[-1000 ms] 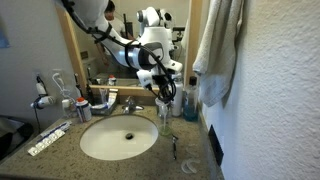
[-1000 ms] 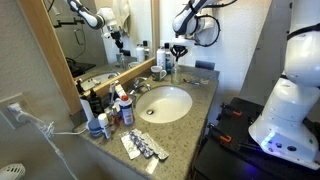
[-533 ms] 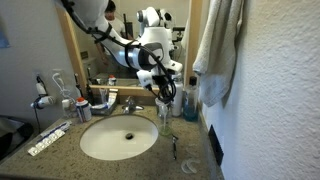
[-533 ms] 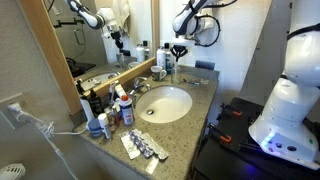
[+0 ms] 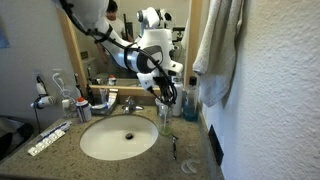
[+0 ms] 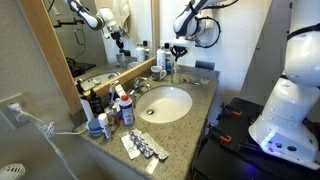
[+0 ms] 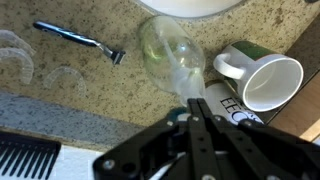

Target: Press the pump of the pump bottle

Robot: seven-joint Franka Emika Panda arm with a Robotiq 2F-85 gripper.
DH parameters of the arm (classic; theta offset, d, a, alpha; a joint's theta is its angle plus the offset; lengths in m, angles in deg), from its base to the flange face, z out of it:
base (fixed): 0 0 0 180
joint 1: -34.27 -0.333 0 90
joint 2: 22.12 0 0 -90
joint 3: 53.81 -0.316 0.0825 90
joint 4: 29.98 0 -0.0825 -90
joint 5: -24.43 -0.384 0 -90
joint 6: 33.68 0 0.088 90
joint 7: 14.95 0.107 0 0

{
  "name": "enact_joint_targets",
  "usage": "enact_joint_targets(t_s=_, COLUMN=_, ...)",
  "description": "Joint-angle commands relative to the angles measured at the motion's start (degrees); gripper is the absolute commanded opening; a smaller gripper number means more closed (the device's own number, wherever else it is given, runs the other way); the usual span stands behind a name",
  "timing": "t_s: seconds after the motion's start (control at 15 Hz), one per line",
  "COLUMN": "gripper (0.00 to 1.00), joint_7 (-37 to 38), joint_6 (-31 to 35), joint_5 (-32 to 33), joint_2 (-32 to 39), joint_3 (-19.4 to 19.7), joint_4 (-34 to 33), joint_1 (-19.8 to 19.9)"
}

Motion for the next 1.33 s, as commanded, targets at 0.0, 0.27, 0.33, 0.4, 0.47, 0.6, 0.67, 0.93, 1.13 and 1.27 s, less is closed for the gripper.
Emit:
enact_joint_targets(t_s=0.0, gripper=0.05, joint_7=-4.4, joint_6=2.6, joint_5=-4.2, joint_2=0.8, joint_3=-0.3, joint_4=2.3, joint_1=0.3)
enact_joint_targets(t_s=0.27, gripper=0.05, joint_7=-4.4, joint_6=0.7, joint_5=-4.8, joint_2=0.5, joint_3=0.6, joint_4=2.3, joint_1=0.0)
enact_joint_targets(t_s=0.33, gripper=0.05, joint_7=-4.2, joint_6=0.4, joint_5=-4.5, joint_2=0.4, joint_3=0.8, joint_4=2.4, joint_1=0.0)
enact_joint_targets(t_s=0.4, gripper=0.05, joint_7=-3.6, joint_6=-0.1, joint_5=-4.0, joint_2=0.4, joint_3=1.2, joint_4=2.4, joint_1=-0.2)
enact_joint_targets(t_s=0.47, gripper=0.05, joint_7=-3.6, joint_6=-0.4, joint_5=-3.9, joint_2=0.4, joint_3=1.4, joint_4=2.6, joint_1=-0.2)
enact_joint_targets(t_s=0.6, gripper=0.05, joint_7=-3.6, joint_6=-1.2, joint_5=-4.2, joint_2=0.3, joint_3=1.5, joint_4=2.9, joint_1=-0.2)
enact_joint_targets(t_s=0.67, gripper=0.05, joint_7=-3.5, joint_6=-1.5, joint_5=-4.4, joint_2=0.2, joint_3=1.4, joint_4=3.0, joint_1=-0.2)
enact_joint_targets(t_s=0.93, gripper=0.05, joint_7=-3.6, joint_6=-2.7, joint_5=-5.2, joint_2=0.2, joint_3=0.7, joint_4=2.7, joint_1=-0.5)
enact_joint_targets(t_s=1.13, gripper=0.05, joint_7=-2.0, joint_6=-4.0, joint_5=-3.5, joint_2=0.5, joint_3=1.7, joint_4=2.6, joint_1=-1.1)
enact_joint_targets(t_s=1.27, gripper=0.05, joint_7=-2.2, joint_6=-3.7, joint_5=-3.5, joint_2=0.5, joint_3=1.8, joint_4=2.9, joint_1=-1.2)
